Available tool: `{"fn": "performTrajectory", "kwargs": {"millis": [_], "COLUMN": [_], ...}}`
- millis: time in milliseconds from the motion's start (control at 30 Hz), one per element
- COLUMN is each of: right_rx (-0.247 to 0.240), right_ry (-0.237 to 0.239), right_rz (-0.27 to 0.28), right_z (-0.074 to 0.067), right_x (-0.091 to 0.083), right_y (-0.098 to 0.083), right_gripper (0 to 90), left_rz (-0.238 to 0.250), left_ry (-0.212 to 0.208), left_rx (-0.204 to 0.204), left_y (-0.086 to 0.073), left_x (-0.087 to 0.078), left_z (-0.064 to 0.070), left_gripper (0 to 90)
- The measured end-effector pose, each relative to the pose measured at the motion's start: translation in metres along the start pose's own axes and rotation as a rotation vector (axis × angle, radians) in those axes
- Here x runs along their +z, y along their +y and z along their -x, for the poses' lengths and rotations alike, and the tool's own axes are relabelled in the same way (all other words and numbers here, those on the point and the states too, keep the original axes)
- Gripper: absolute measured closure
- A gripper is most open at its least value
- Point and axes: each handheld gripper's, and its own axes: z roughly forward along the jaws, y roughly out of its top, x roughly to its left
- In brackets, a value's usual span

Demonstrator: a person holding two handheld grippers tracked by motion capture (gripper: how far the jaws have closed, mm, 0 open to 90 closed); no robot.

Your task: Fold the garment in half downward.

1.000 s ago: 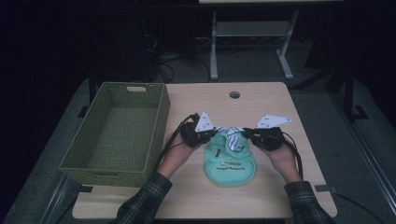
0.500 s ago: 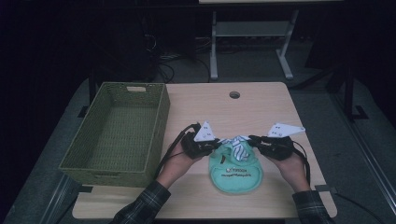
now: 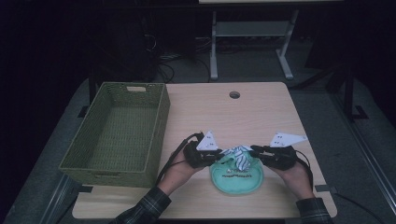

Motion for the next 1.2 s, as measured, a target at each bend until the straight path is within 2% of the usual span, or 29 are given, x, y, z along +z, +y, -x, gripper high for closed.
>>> {"fn": "performTrajectory", "kwargs": {"millis": [67,167,233,333,500,667,733,833,967,1133,1200], "right_rx": [0.001,0.002,0.001,0.011,0.011,0.033,0.049,0.045,0.053,0.056,0.058], "right_ry": [0.011,0.023,0.025,0.041,0.055,0.073,0.08,0.085,0.081,0.081,0.078], "right_rz": [-0.006,-0.018,-0.025,-0.033,-0.062,-0.07,-0.075,-0.071,-0.024,0.019,0.033], "right_z": [-0.002,-0.006,-0.008,-0.011,-0.015,-0.017,-0.018,-0.019,-0.019,-0.015,-0.013], "right_x": [-0.001,-0.004,-0.007,-0.01,-0.014,-0.021,-0.024,-0.03,-0.041,-0.049,-0.051], "right_y": [-0.005,-0.01,-0.014,-0.019,-0.029,-0.038,-0.041,-0.043,-0.041,-0.031,-0.026], "right_gripper": [74.7,73.3,72.8,71.7,70.0,66.8,65.3,61.9,59.2,58.6,62.4], "left_rz": [-0.012,-0.025,-0.049,-0.053,-0.093,-0.141,-0.138,-0.12,-0.086,-0.054,-0.05], "left_ry": [-0.009,-0.042,-0.065,-0.093,-0.144,-0.162,-0.162,-0.161,-0.148,-0.135,-0.137], "left_rx": [0.002,-0.011,-0.006,-0.027,-0.053,-0.031,-0.037,-0.041,-0.049,-0.063,-0.067], "left_y": [-0.002,-0.006,-0.009,-0.014,-0.022,-0.026,-0.026,-0.023,-0.018,-0.012,-0.008], "left_x": [0.001,0.003,0.004,0.007,0.015,0.021,0.021,0.015,0.004,-0.006,-0.007], "left_z": [0.003,0.008,0.01,0.015,0.024,0.031,0.032,0.031,0.025,0.016,0.012], "left_gripper": [79.6,78.8,77.7,76.2,73.9,71.4,71.1,70.8,71.5,78.2,83.0]}}
